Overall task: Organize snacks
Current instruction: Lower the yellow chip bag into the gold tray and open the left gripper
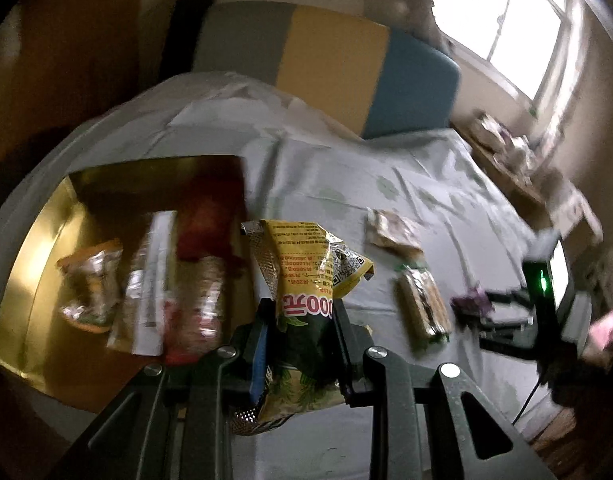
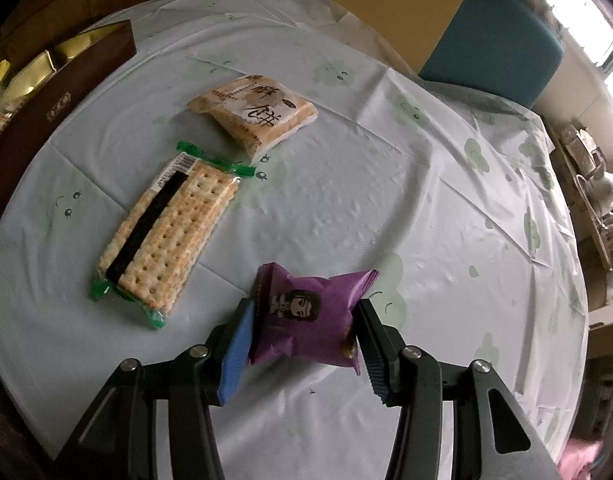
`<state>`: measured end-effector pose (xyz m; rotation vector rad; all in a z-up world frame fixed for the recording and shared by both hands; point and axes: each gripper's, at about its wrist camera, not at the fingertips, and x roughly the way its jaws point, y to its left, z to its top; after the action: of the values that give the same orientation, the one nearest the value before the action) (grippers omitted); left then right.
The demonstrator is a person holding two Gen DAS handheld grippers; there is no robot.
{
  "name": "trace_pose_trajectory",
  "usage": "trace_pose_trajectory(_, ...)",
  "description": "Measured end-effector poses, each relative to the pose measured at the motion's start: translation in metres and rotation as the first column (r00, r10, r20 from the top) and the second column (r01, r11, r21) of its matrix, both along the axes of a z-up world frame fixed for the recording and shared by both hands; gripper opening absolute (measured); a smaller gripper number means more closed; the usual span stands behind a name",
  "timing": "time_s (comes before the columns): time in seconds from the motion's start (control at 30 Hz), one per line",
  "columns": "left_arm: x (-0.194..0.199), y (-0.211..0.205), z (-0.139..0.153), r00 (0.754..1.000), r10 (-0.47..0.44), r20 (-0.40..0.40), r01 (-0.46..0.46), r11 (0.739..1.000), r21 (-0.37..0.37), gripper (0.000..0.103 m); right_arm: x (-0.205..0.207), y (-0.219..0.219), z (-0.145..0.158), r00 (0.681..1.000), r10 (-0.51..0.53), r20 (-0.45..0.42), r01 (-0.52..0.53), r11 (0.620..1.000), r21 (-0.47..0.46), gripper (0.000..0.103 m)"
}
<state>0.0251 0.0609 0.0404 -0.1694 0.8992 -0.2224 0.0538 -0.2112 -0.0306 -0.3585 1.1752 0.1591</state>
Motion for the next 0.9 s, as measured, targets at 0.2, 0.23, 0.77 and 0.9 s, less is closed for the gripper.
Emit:
trace_pose_trajectory(0.2,0.01,0.081,0.011,0.98,0.198,-0.02,-0.199,0.973,-0.114,0.028,0.0,0.0,0.0,1.0,0.005,0.001,-0.005,1.0,-0.003,0.051)
trace_pose_trajectory(0.23,0.011,0.091,0.011,0.974,0.226,-0.022,-0.227,0.967,-0.119,0.028,0.0,0.0,0.0,1.0,0.006,0.001,-0.006,1.0,-0.004,0.051)
trace_pose_trajectory(0.77,0.082,0.153,-0.016,0.918,0.372,-0.135,-0.391,0.906,-0.163,0.028,-0.001,0.002,0.001,1.0,0.021,0.002,-0.021,1.0,-0.015,0.051)
trace_pose_trajectory(0.9,0.104,0.149,-0.033,0.912,0.367,-0.181,-0.395,0.906,-0.151,0.032,-0.001,0.003,0.001,1.0,0.023,0.002,-0.023,1.0,-0.018,0.051)
